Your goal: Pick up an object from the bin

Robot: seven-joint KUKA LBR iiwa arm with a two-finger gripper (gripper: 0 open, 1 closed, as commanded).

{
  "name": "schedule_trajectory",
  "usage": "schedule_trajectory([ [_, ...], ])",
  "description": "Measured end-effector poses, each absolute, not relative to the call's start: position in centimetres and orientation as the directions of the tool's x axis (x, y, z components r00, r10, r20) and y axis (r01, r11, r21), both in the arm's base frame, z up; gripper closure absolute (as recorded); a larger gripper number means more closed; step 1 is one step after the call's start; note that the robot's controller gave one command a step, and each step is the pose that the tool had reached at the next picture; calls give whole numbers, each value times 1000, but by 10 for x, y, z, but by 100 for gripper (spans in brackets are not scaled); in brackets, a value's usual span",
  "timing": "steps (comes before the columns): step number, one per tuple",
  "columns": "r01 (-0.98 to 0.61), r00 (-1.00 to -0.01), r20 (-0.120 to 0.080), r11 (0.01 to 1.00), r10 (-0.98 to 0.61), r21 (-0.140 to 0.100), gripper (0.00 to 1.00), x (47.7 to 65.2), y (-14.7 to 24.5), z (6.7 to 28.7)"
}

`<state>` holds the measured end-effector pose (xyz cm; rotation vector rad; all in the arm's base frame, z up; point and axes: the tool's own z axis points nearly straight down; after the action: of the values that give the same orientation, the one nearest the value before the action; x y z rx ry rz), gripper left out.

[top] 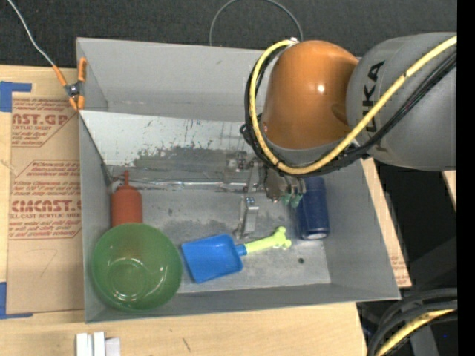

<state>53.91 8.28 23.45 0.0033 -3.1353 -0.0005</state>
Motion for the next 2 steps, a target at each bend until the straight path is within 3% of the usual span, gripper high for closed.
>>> schedule_trajectory([
  [1, -1, -1000, -2, 1000, -1, 1, 0, 541, 82, 239],
  [2, -128, -992, 1, 992, -128, 1, 0, 495, 82, 151],
])
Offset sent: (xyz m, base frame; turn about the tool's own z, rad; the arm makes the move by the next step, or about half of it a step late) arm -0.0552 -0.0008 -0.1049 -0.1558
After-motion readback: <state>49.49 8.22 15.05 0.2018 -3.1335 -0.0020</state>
